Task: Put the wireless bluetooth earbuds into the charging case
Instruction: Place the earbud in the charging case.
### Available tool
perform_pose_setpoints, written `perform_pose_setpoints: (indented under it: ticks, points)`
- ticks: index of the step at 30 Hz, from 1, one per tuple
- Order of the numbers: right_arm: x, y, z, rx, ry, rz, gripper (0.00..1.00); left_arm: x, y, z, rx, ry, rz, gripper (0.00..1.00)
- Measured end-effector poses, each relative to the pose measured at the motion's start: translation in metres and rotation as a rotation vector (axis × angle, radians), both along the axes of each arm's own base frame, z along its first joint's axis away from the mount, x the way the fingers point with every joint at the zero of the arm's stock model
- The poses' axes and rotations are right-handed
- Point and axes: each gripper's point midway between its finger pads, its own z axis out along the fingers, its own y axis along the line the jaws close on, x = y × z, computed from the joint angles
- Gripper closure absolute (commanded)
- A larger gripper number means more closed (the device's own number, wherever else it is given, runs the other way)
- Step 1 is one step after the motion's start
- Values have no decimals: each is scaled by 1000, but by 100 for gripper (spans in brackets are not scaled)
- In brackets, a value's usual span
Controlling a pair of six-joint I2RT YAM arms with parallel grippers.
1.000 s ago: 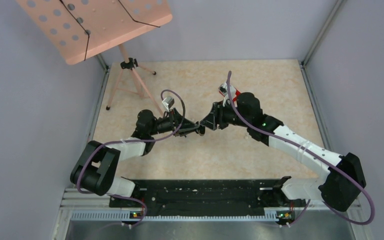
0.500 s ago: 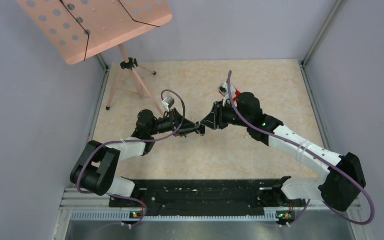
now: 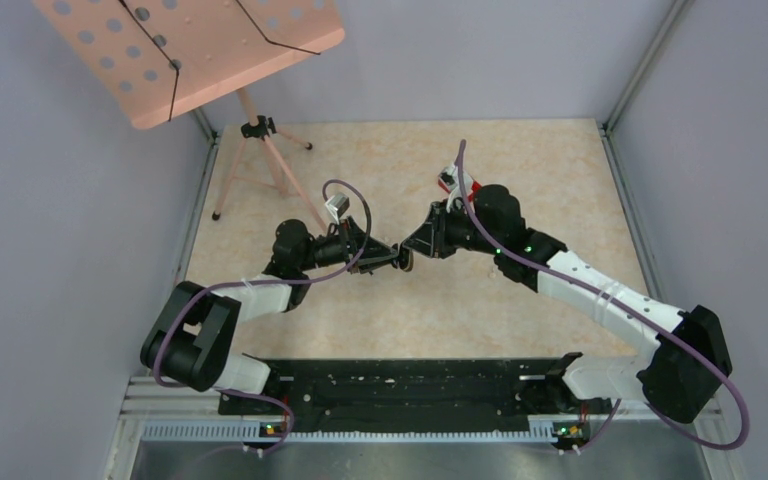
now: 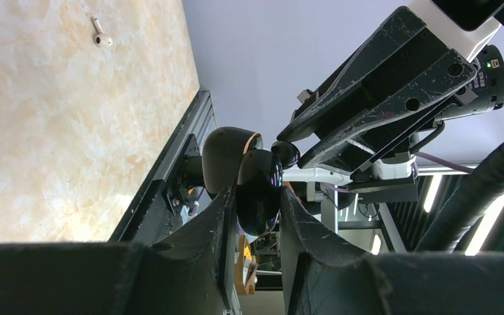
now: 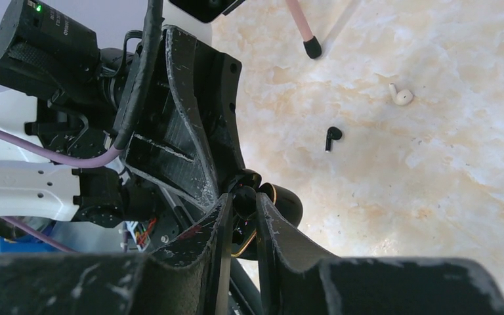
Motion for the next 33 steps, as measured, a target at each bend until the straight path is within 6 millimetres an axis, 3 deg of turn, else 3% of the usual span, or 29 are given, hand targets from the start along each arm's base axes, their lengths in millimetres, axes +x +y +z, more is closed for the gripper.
perform_pose_setpoints:
  ticks: [10,20,24,30,33]
  points:
    - [-1,0,-6,12,21,-11,85,2,0,-3,9,15,11,100]
    - [-7,-4,-26,-1,81,-24,86,5,0,-3,9,14,29,100]
    - [-5,-3,-24,9,78,-32,85,5,0,-3,8,14,29,100]
    - [-4,-7,-18,15,67,-54,62,5,0,-2,8,12,29,100]
    - [-4,-15,-11,8,43,-83,56,5,1,-1,7,5,29,100]
